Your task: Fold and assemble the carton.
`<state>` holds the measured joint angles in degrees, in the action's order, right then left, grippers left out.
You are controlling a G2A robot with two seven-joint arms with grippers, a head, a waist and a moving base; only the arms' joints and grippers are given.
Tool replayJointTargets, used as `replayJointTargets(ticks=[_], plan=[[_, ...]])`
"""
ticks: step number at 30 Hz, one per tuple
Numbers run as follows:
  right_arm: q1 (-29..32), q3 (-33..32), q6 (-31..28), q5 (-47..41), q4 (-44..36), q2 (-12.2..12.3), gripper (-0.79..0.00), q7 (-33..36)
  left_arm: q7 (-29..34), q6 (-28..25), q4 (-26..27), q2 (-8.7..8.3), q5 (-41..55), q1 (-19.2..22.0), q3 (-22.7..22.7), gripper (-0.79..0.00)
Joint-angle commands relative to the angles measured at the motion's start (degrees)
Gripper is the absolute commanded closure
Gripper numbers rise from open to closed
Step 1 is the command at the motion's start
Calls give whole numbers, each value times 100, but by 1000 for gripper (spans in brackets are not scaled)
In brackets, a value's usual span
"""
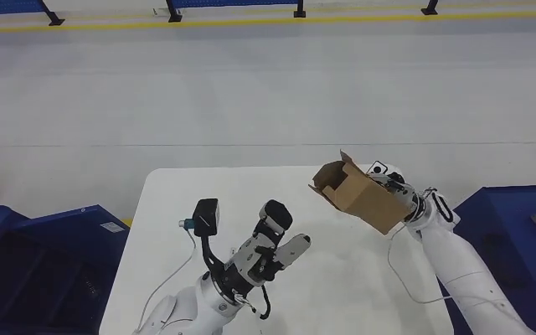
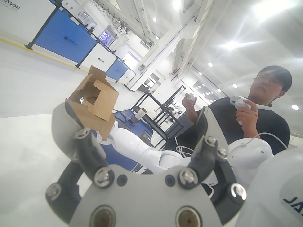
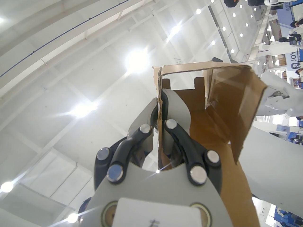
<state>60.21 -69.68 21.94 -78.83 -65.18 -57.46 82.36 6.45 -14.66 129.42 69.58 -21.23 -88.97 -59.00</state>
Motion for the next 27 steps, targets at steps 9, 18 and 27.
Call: replayJointTargets(ticks=[9,18,27], plan=[[85,-64,-152,286,-323,8,0,53,549,1389,-739,68,700,422,84,-785],[61,-116,-207,90,-287,38,0,204,758,2049,-1291,176,593,1074,290,-785],[3,73,-162,43,-331,143,0,160,769,2065,-1539,251,648,1341,384,-785]])
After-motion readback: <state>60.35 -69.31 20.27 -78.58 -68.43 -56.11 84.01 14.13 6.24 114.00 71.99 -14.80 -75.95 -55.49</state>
